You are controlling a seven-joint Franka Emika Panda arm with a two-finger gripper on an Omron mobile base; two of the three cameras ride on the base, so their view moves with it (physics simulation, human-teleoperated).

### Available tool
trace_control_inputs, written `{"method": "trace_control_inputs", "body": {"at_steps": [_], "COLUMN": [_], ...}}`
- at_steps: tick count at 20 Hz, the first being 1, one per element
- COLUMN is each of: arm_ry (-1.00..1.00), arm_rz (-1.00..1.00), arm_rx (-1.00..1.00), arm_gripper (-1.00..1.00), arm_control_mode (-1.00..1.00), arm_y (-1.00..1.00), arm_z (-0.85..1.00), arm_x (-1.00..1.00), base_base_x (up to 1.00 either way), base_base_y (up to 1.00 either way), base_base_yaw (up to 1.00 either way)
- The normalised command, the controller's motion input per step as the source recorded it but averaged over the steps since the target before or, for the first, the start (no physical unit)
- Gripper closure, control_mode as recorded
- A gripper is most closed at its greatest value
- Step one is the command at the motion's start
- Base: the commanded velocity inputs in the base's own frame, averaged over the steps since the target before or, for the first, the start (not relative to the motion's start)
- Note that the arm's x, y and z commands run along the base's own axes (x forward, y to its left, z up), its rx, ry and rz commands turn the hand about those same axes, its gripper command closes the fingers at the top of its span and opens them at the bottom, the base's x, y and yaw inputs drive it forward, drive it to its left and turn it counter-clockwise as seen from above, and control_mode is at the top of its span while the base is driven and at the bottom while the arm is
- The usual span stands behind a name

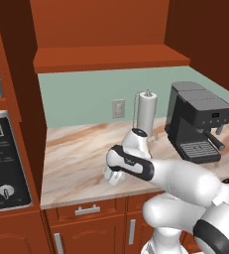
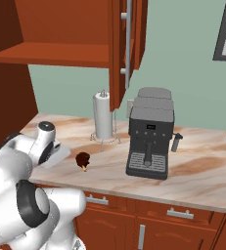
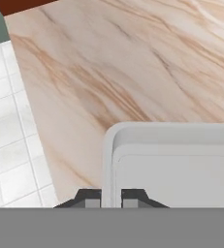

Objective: Retrieve the tupperware from the cabinet, then place the raw meat into the tupperware to avoid contamination.

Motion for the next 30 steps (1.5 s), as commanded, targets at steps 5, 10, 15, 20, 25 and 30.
{"method": "trace_control_inputs", "body": {"at_steps": [5, 10, 15, 20, 25, 30], "arm_ry": [0.0, 0.0, 0.0, 0.0, 0.0, 0.0], "arm_rz": [0.0, 0.0, 0.0, 0.0, 0.0, 0.0], "arm_rx": [0.0, 0.0, 0.0, 0.0, 0.0, 0.0], "arm_gripper": [1.0, 1.0, 1.0, 1.0, 1.0, -1.0], "arm_control_mode": [-1.0, -1.0, -1.0, -1.0, -1.0, -1.0], "arm_y": [0.01, 0.02, 0.05, 0.05, 0.04, 0.03], "arm_z": [-0.18, -0.17, -0.19, -0.19, -0.16, -0.07], "arm_x": [0.17, 0.22, 0.23, 0.23, 0.19, 0.11], "base_base_x": [0.0, 0.0, 0.0, 0.0, 0.0, 0.0], "base_base_y": [0.0, 0.0, 0.0, 0.0, 0.0, 0.0], "base_base_yaw": [0.0, 0.0, 0.0, 0.0, 0.0, 0.0]}}
